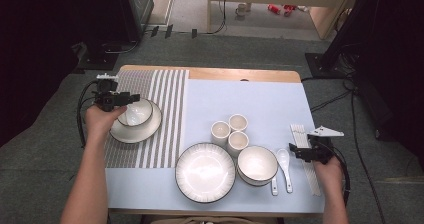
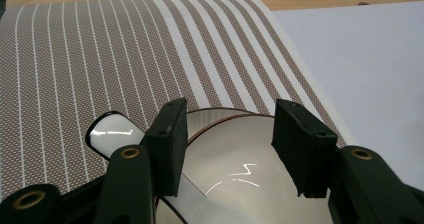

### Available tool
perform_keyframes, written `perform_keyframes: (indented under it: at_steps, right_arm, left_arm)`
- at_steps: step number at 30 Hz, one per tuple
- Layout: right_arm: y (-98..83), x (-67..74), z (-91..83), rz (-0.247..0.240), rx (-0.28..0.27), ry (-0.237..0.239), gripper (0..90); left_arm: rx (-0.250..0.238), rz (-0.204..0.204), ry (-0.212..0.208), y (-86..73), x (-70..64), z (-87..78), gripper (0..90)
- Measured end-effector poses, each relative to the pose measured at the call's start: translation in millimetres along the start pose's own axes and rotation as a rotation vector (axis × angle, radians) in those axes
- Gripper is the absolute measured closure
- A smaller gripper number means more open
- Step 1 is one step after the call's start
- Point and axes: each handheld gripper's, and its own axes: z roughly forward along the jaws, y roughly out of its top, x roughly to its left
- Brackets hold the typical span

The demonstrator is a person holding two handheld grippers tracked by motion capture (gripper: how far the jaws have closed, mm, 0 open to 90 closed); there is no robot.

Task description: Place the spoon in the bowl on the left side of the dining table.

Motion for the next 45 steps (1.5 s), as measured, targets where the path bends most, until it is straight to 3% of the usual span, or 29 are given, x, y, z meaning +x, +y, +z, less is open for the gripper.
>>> perform_keyframes:
  at_steps: [17, 28, 39, 45]
  right_arm:
    - [0.0, -0.2, 0.0, 0.001, 0.0, 0.001, 12.1]
    - [0.0, 0.0, 0.0, 0.0, 0.0, 0.0, 12.1]
    - [0.0, -0.1, 0.0, 0.0, 0.0, 0.0, 12.1]
    - [0.0, -0.1, 0.1, 0.0, 0.0, 0.001, 12.1]
  left_arm:
    - [0.001, 0.026, -0.026, -0.9, -9.1, -4.0, 42.2]
    - [-0.007, 0.055, -0.074, -4.5, -19.8, -12.5, 37.7]
    - [-0.022, 0.066, -0.07, -7.2, -24.9, -18.0, 35.2]
    - [-0.029, 0.118, -0.075, -10.2, -31.1, -19.1, 33.4]
